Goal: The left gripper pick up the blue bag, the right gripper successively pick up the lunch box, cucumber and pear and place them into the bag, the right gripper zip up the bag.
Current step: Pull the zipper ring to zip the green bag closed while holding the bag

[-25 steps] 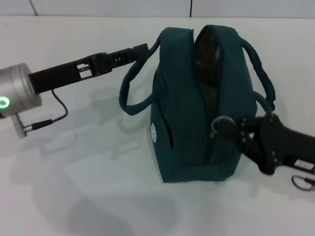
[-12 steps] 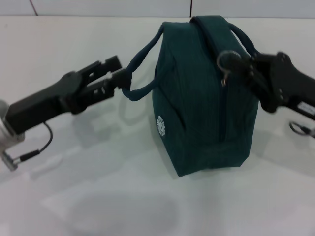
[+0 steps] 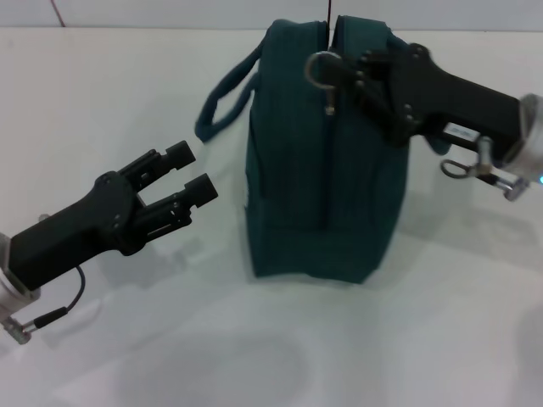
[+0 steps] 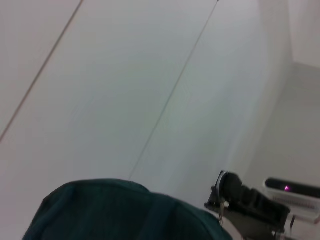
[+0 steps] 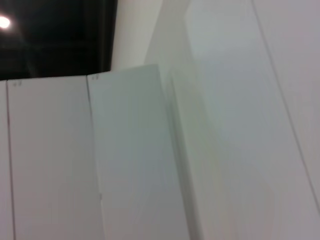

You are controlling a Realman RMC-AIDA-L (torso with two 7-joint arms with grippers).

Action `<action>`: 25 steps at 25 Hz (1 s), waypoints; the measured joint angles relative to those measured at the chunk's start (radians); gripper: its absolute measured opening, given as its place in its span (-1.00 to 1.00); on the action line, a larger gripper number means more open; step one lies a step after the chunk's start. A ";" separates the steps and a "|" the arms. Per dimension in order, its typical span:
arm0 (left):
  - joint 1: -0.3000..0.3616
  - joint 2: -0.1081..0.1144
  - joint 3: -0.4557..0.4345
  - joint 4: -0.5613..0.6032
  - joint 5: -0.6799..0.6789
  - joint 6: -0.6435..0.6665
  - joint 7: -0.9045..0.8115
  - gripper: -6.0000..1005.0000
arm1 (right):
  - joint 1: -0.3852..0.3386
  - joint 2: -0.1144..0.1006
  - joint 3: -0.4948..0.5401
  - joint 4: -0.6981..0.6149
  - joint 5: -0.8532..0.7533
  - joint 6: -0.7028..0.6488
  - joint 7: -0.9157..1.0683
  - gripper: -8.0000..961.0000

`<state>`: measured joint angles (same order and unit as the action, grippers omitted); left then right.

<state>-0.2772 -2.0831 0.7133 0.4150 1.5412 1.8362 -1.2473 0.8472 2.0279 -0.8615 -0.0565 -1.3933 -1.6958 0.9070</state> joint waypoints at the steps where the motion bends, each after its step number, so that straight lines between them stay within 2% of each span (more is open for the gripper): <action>1: 0.000 0.000 0.000 -0.009 -0.001 -0.008 0.015 0.72 | 0.012 0.000 -0.005 0.001 0.000 0.007 0.002 -0.95; 6: -0.015 -0.004 -0.002 -0.029 -0.013 -0.072 0.048 0.72 | 0.053 0.000 -0.016 0.001 -0.001 0.028 0.005 -0.95; 17: -0.150 -0.006 0.010 -0.133 -0.018 -0.146 0.147 0.64 | 0.045 0.000 -0.019 0.000 0.005 0.037 0.006 -0.95; 25: -0.189 -0.007 0.016 -0.158 -0.022 -0.189 0.156 0.53 | 0.041 0.000 -0.016 -0.001 0.006 0.038 0.006 -0.95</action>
<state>-0.4663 -2.0903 0.7294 0.2567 1.5190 1.6468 -1.0910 0.8881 2.0278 -0.8774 -0.0578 -1.3874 -1.6576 0.9128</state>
